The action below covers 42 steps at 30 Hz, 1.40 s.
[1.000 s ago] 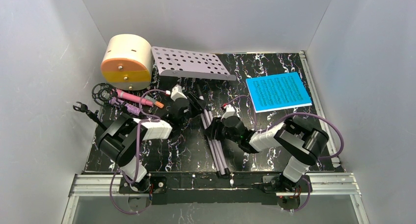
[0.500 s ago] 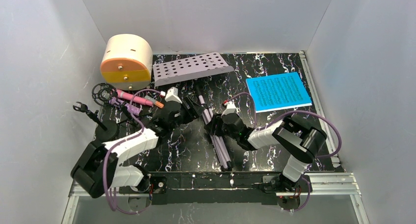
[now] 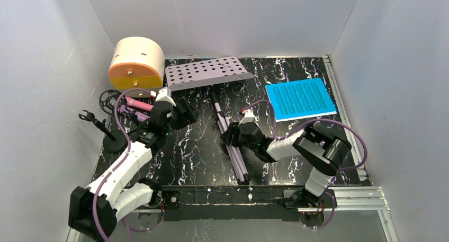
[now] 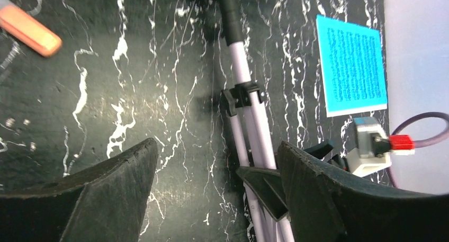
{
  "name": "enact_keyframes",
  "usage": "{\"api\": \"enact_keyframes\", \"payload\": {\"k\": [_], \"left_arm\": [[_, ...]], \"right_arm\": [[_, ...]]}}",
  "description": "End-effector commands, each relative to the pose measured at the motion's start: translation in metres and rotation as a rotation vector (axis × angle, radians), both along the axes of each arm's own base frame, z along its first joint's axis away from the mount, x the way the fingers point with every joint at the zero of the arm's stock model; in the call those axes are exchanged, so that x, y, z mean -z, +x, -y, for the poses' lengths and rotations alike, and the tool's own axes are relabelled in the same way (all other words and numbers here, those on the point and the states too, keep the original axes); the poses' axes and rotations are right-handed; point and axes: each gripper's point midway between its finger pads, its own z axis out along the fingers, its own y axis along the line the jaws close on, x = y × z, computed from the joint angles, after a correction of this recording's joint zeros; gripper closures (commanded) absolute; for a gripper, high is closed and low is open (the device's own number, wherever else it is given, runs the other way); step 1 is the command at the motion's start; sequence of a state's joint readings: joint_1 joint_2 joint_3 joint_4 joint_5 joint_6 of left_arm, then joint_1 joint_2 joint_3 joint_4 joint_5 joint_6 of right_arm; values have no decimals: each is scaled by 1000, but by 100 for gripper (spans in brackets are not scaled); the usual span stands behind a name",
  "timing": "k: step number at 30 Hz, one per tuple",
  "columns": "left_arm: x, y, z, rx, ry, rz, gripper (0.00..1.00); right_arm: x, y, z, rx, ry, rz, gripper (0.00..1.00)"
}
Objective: Pack up the instrument practice props
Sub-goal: Place the music stand at the center of the board, then reset both arms
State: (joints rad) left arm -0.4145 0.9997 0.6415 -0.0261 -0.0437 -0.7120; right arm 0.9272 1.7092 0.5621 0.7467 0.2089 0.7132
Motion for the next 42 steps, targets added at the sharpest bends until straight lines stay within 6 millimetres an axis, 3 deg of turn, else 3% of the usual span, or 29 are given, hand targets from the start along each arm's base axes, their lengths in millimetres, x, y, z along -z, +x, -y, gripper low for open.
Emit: {"api": "enact_keyframes", "payload": {"k": [1, 10, 17, 21, 26, 33, 38, 42], "left_arm": [[-41, -6, -24, -3, 118, 79, 18], [-106, -32, -80, -138, 274, 291, 13], [-137, -57, -106, -178, 335, 441, 10], [-146, -68, -114, -185, 363, 478, 8], [-151, -80, -126, -201, 410, 490, 5], [-169, -99, -140, -216, 452, 556, 1], [-187, -115, -154, -258, 468, 627, 2], [-194, -125, -157, -261, 461, 675, 2]], "right_arm": [[19, 9, 19, 91, -80, -1, 94], [25, -2, 25, 83, -97, -62, 55], [19, -9, 26, 67, -88, -87, 34], [5, -10, 28, 63, -80, -62, 22], [-22, -4, 40, 83, -111, 20, 15], [-72, 15, 95, 227, -271, 212, 1], [-130, 18, 144, 365, -321, 361, 1], [-184, 10, 184, 468, -304, 469, 1]]}}
